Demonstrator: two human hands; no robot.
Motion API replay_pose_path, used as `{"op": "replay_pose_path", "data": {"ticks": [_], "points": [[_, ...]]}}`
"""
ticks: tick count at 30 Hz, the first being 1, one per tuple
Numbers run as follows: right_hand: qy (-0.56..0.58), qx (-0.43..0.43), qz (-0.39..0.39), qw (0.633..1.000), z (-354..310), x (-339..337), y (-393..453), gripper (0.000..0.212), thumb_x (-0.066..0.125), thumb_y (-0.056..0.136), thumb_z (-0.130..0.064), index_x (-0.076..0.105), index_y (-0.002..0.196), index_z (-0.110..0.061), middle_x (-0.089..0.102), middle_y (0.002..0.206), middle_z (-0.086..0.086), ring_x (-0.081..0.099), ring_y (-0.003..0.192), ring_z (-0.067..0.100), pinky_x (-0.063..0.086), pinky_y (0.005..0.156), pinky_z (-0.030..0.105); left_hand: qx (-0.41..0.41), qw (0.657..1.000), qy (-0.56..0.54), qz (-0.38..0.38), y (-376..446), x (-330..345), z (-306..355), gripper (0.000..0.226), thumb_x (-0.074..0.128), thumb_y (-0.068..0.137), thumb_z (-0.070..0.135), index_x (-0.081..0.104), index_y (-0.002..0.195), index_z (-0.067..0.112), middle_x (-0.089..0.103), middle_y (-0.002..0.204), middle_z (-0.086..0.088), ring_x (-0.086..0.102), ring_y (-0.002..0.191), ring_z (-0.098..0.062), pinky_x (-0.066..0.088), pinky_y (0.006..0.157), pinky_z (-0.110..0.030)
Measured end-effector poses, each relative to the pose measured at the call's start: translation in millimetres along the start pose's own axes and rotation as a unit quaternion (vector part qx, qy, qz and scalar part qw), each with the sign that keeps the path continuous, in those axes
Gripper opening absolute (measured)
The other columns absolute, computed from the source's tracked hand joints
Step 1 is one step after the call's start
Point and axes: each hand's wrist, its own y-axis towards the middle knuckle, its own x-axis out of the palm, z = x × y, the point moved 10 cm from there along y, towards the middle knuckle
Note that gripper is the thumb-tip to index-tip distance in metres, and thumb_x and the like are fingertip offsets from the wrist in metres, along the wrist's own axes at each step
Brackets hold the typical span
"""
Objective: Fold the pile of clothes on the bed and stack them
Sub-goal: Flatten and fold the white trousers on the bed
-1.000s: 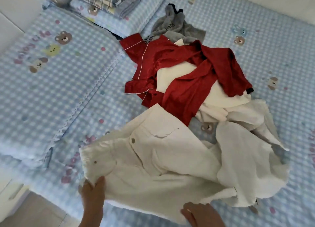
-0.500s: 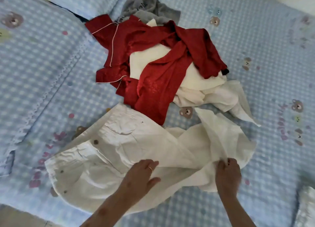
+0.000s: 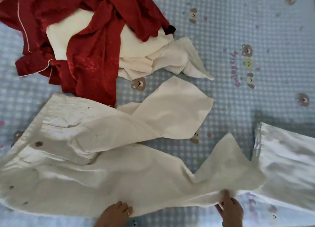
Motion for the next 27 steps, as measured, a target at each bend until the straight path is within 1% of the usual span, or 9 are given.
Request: {"op": "replay_pose_path", "data": {"ticks": [4,7,9,12,14,16,20,24,27], "points": [[0.050,-0.036,0.072,0.996,-53.1,-16.0,9.9,0.053,0.064,0.085,-0.045,0.056,0.119,-0.005,0.058,0.109,0.008,0.055,0.096,0.025,0.047,0.086,0.042,-0.001,0.998,0.010,-0.055,3.0,17.6,4.6,0.025,0.042,0.051,0.023,0.062,0.039,0.032,0.059,0.050,0.015,0.053,0.036,0.001,0.035,0.027,-0.015],[0.035,-0.095,0.091,0.991,-92.4,-34.5,23.4,0.046,0.062,0.089,-0.027,0.055,0.120,0.007,0.061,0.112,0.016,0.053,0.090,0.023,0.041,0.078,0.037,-0.011,0.992,0.006,-0.126,-1.0,29.4,10.0,0.008,0.060,0.048,0.032,0.063,0.041,0.032,0.058,0.066,0.011,0.055,0.039,0.001,0.038,0.029,-0.015],[0.070,-0.158,0.088,0.981,-103.5,-55.3,16.1,0.029,0.062,0.089,-0.029,0.064,0.109,-0.007,0.062,0.096,0.004,0.053,0.084,0.020,0.039,0.075,0.034,-0.036,0.984,-0.029,-0.172,-2.2,34.0,6.6,0.023,0.076,0.054,0.053,0.073,0.062,0.031,0.067,0.081,0.010,0.064,0.058,0.002,0.048,0.046,-0.015],[0.150,-0.157,0.075,0.973,-69.4,-105.1,16.7,0.010,0.067,0.080,-0.030,0.065,0.084,-0.021,0.058,0.076,-0.009,0.050,0.060,0.003,0.045,0.056,0.016,-0.078,0.994,-0.064,-0.034,34.5,-18.6,19.8,0.075,0.013,0.094,0.058,0.077,0.084,0.022,0.071,0.085,0.007,0.064,0.078,-0.007,0.048,0.062,-0.016],[0.119,-0.102,0.058,0.986,-30.6,-127.6,35.9,0.009,0.066,0.085,-0.023,0.061,0.085,-0.016,0.056,0.087,0.005,0.054,0.051,0.002,0.045,0.044,0.009,-0.064,0.988,-0.110,0.082,78.5,-64.2,54.0,0.069,0.019,0.094,0.056,0.073,0.102,0.014,0.069,0.101,0.001,0.055,0.095,-0.012,0.044,0.078,-0.020],[0.112,-0.055,0.046,0.991,-10.7,-135.8,62.4,0.019,0.062,0.089,-0.020,0.061,0.094,-0.001,0.054,0.096,0.012,0.056,0.064,0.014,0.047,0.042,0.011,-0.034,0.986,-0.113,0.118,135.5,-85.4,96.6,0.059,0.031,0.094,0.054,0.065,0.115,0.011,0.064,0.117,-0.003,0.057,0.105,-0.018,0.042,0.091,-0.026],[0.084,-0.044,0.051,0.994,-21.2,-143.3,110.5,0.046,0.063,0.089,-0.027,0.055,0.121,0.006,0.057,0.102,0.018,0.054,0.084,0.029,0.045,0.061,0.031,0.006,0.994,-0.069,0.084,249.9,-71.9,162.8,0.044,0.065,0.085,0.028,0.062,0.118,-0.001,0.062,0.123,-0.019,0.061,0.111,-0.033,0.050,0.094,-0.040],[0.089,-0.068,0.016,0.994,-28.1,-148.5,129.7,0.031,0.063,0.088,-0.028,0.059,0.108,-0.004,0.061,0.095,0.015,0.055,0.084,0.028,0.044,0.060,0.035,-0.039,0.998,-0.050,-0.021,333.7,-27.8,189.5,0.054,0.048,0.093,0.040,0.040,0.139,0.013,0.047,0.136,-0.009,0.042,0.127,-0.026,0.033,0.106,-0.036],[0.112,-0.112,-0.009,0.987,-37.9,-162.7,122.4,0.012,0.065,0.087,-0.028,0.068,0.092,-0.017,0.066,0.079,0.001,0.057,0.077,0.021,0.045,0.067,0.033,-0.070,0.991,-0.113,0.005,363.0,-36.9,198.6,0.026,0.054,0.091,0.029,0.062,0.112,0.016,0.064,0.111,-0.002,0.057,0.108,-0.022,0.041,0.096,-0.035]]}}
